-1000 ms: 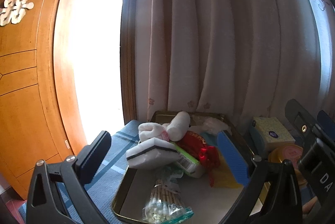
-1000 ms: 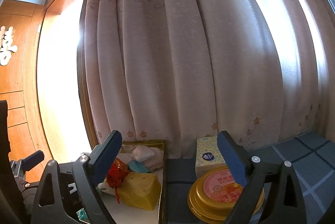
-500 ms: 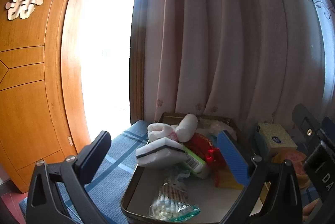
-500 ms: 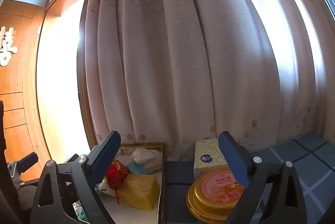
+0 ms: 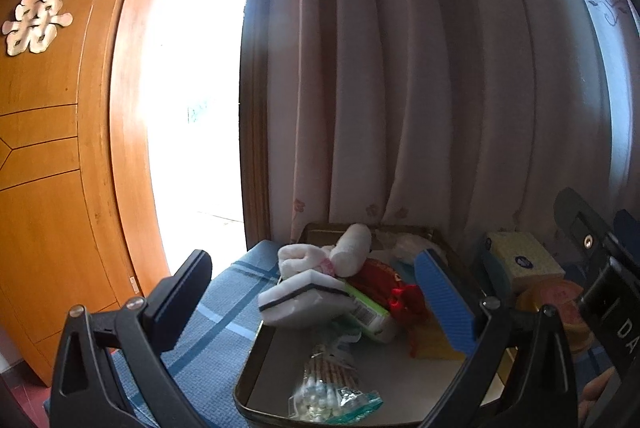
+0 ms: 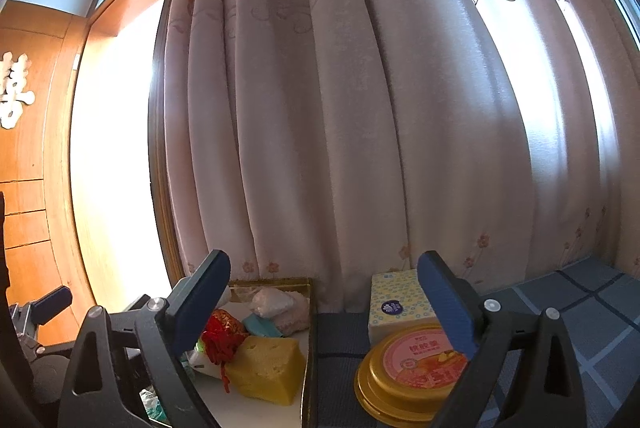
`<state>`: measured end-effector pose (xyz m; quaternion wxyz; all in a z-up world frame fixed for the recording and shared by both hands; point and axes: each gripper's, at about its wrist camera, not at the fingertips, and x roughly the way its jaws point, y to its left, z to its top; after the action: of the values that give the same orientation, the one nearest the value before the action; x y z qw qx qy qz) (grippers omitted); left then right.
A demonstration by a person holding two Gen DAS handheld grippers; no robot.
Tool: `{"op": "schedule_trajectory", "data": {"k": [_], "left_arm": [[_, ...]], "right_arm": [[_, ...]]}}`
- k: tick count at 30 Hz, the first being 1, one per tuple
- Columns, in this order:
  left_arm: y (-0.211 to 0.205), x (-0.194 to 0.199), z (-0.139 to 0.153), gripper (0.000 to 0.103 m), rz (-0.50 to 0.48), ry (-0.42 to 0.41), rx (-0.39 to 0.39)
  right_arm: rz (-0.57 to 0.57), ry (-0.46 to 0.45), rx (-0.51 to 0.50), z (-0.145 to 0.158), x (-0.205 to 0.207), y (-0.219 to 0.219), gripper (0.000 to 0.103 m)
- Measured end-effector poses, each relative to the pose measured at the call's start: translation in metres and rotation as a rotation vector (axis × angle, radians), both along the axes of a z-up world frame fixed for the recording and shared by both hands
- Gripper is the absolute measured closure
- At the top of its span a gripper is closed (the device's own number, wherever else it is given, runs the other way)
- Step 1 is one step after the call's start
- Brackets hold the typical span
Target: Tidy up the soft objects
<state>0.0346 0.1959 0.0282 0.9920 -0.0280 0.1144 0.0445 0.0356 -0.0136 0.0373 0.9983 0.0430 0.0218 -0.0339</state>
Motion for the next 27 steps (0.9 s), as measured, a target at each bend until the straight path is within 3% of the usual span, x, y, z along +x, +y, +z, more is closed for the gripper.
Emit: {"op": "schedule_trajectory", "data": {"k": [27], "left_arm": [[-0.0088, -0.0018, 0.0016, 0.0, -0.014, -0.003, 0.016]], "right_arm": [[-0.014, -0.006, 0.004, 0.0007, -0.0014, -0.0008, 0.006]]}}
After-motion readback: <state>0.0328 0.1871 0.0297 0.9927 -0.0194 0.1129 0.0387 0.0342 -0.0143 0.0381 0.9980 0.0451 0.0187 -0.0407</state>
